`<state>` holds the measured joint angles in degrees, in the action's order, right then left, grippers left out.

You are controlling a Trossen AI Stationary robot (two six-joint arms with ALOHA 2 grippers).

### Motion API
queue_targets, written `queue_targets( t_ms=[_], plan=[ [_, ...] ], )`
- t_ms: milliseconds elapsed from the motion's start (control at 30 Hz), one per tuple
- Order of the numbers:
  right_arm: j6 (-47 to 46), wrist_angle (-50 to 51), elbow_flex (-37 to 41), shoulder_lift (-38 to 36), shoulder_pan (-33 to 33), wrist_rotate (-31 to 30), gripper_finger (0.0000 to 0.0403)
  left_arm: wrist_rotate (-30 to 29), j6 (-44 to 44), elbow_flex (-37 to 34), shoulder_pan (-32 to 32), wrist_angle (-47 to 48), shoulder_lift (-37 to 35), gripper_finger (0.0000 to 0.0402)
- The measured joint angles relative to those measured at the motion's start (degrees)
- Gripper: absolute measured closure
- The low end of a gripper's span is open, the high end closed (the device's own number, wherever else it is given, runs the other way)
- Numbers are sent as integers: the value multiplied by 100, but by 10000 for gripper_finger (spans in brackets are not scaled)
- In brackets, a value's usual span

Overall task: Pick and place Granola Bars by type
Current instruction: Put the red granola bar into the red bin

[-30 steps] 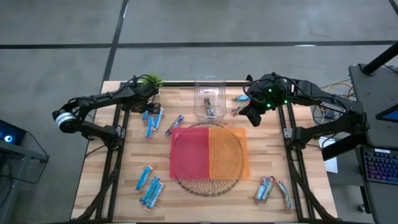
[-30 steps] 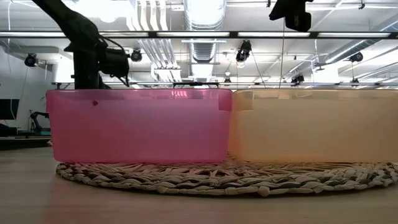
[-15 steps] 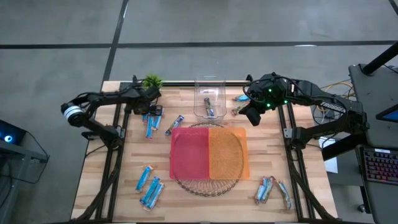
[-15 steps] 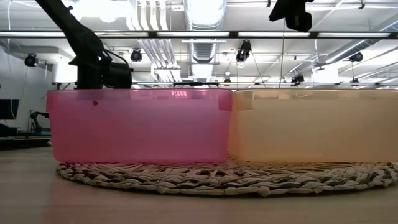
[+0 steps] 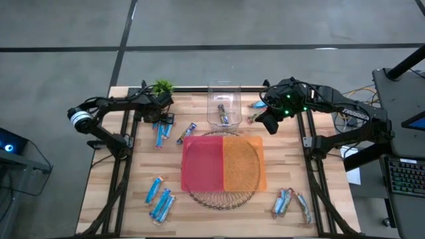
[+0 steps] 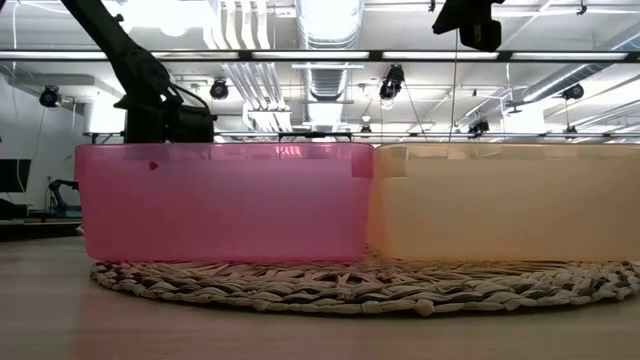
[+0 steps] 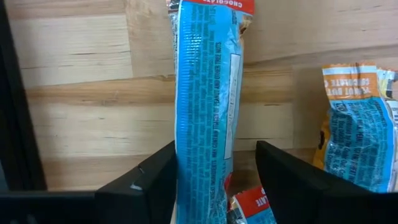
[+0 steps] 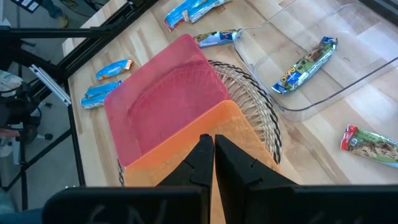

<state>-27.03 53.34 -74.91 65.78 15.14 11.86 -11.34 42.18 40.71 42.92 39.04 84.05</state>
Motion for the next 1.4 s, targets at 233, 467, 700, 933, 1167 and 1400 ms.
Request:
queue_targets(
  t_ms=[233,467,700,933,1167,1400],
  plan=[
    [2,0,4,0,2,0,394,63,24,-2,0,-24,2,286],
    [2,-2,4,0,0,0,394,18,-38,-20,9,40,13,340],
    [2,-2,4,0,1,0,394,51,-60,-20,9,42,-1,348],
    [2,-2,4,0,0,-2,394,287,-123,-22,0,86,-271,349],
    [4,-4,4,0,2,-2,394,345,-122,-22,0,143,-888,349],
    [22,-4,4,0,0,-2,394,971,-123,-22,-6,178,-1717,349]
  ],
)
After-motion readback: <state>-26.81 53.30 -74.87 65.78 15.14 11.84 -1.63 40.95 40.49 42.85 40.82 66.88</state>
